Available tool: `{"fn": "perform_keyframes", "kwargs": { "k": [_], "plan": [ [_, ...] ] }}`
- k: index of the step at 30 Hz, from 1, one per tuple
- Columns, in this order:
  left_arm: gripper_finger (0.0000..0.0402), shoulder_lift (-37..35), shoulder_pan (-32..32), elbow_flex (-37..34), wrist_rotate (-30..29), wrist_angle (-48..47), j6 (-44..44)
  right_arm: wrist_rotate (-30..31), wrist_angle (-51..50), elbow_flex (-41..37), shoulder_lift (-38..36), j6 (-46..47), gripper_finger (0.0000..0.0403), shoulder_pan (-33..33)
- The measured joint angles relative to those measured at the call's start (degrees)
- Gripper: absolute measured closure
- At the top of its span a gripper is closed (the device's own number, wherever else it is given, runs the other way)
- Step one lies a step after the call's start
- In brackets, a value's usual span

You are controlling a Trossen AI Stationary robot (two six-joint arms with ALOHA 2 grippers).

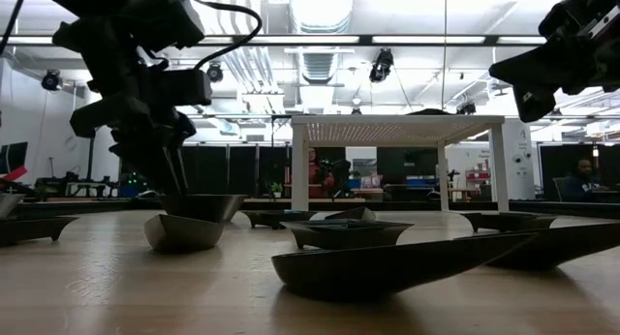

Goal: Pick & Place Mini shaped plates
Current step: Stack the distorted square plate on top of the distorted square plate on the shelf

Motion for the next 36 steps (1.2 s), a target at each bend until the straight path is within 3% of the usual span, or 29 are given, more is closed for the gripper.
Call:
{"fn": "perform_keyframes", "kwargs": {
  "k": [36],
  "plan": [
    [0.0304,4.11,-0.02,0.09,-1.37,3.06,0.81,0.01,-0.04,-0.39,0.11,1.49,0.0394,0.0]
  ]
}}
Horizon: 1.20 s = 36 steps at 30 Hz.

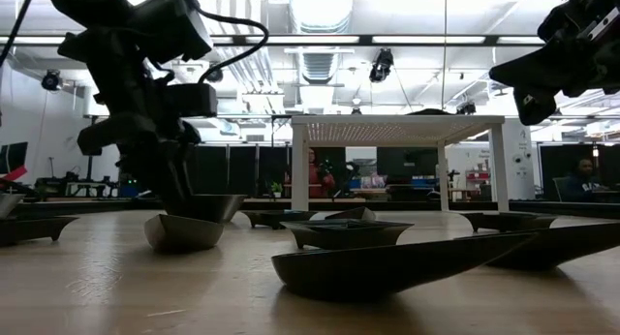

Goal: Pick & Place Mini shaped plates
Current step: Stack the distorted square plate on top of the distorted square plate on the shelf

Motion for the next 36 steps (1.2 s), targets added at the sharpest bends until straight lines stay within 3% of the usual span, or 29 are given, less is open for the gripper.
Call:
{"fn": "perform_keyframes", "kwargs": {
  "k": [4,10,19,25,32,36],
  "plan": [
    [0.0325,0.0,-0.02,0.0,-0.66,0.02,0.0,0.0,0.05,0.0,0.0,0.01,0.0394,0.0],
    [0.0394,-0.02,-0.02,-0.02,-1.59,0.12,0.03,0.13,1.55,0.0,0.0,0.61,0.0394,-0.13],
    [0.0401,-0.79,-1.46,3.26,-0.72,-2.03,-0.74,-0.13,3.09,0.59,0.0,-2.86,0.0394,-0.13],
    [0.0401,-2.21,-2.96,9.49,2.49,-5.35,-1.05,-4.86,2.8,2.73,0.9,-4.97,0.0394,-0.11],
    [0.0401,-2.27,-3.32,15.72,3.86,-10.19,1.04,-7.07,2.54,6.4,9.72,-8.36,0.0394,-0.15],
    [0.0401,-2.29,-3.25,19.13,10.84,-10.33,3.48,-9.46,2.57,10.59,17.67,-9.44,0.0394,-0.13]
  ]
}}
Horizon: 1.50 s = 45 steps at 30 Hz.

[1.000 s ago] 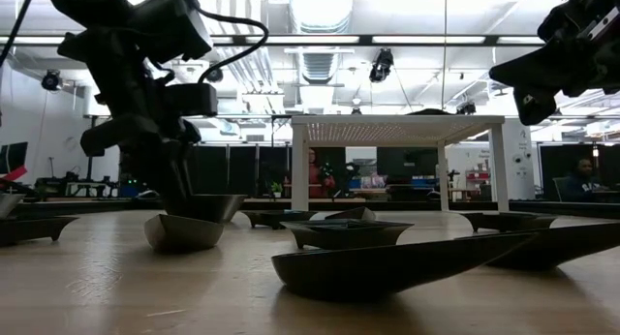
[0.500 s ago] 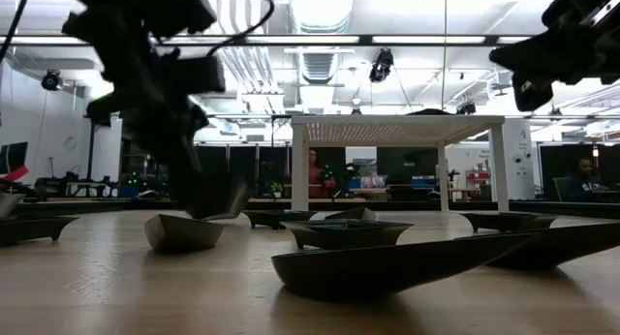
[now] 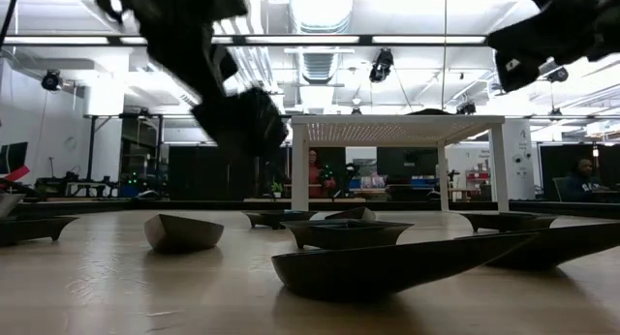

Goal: Pick & Place Mini shaped plates
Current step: Stack the distorted square plate on top of the distorted square plate on the shelf

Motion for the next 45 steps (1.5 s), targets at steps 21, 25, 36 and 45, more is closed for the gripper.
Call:
{"fn": "perform_keyframes", "kwargs": {
  "k": [21,25,36,45],
  "plan": [
    [0.0401,0.0,0.32,7.6,15.05,0.27,1.02,-10.39,-5.95,32.43,46.08,-20.47,0.0311,0.2],
    [0.0401,0.0,0.32,7.58,17.05,0.23,0.96,-10.52,-6.88,37.12,49.97,-23.78,0.0298,0.24],
    [0.0401,0.0,0.34,7.56,15.65,1.88,2.33,-10.72,-9.14,47.0,61.26,-29.75,0.0307,0.24],
    [0.0401,0.0,0.36,7.51,15.61,1.58,3.27,-12.23,-12.59,53.63,66.05,-32.56,0.0304,0.22]
  ]
}}
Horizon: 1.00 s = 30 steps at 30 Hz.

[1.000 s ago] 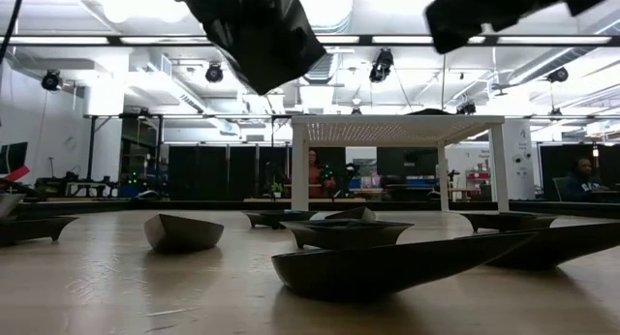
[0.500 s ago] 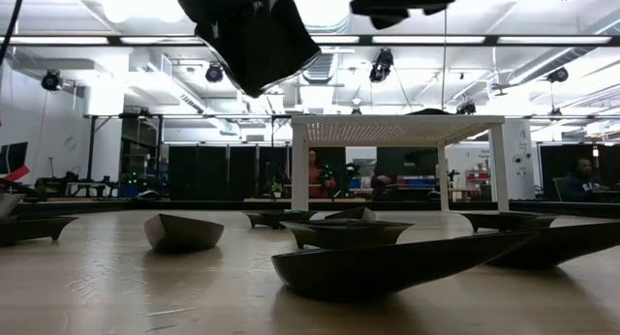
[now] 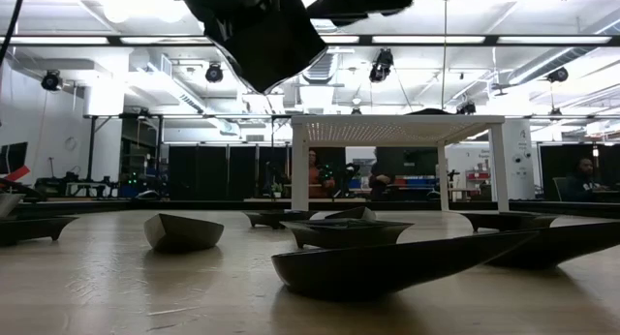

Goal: Pick & Place Mini shaped plates
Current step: Stack the distorted square plate on top of the distorted square plate on the shelf

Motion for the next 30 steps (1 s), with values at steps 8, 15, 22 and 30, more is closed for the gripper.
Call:
{"fn": "perform_keyframes", "kwargs": {
  "k": [8,15,22,30],
  "plan": [
    [0.0402,0.0,-0.02,-0.04,-0.73,0.18,0.86,0.0,-0.53,0.54,-0.34,-1.59,0.0302,-0.13],
    [0.0402,0.0,-0.07,-0.02,-1.31,1.53,2.23,-0.89,-0.68,0.64,0.63,-1.77,0.0314,-0.24],
    [0.0402,0.0,0.03,-0.04,-1.98,1.9,3.28,-0.94,-0.57,0.61,0.52,-1.75,0.0326,-0.42],
    [0.0401,0.0,0.04,-0.02,-2.54,1.87,3.47,-0.99,-0.47,0.61,0.48,-1.72,0.0353,-0.39]
  ]
}}
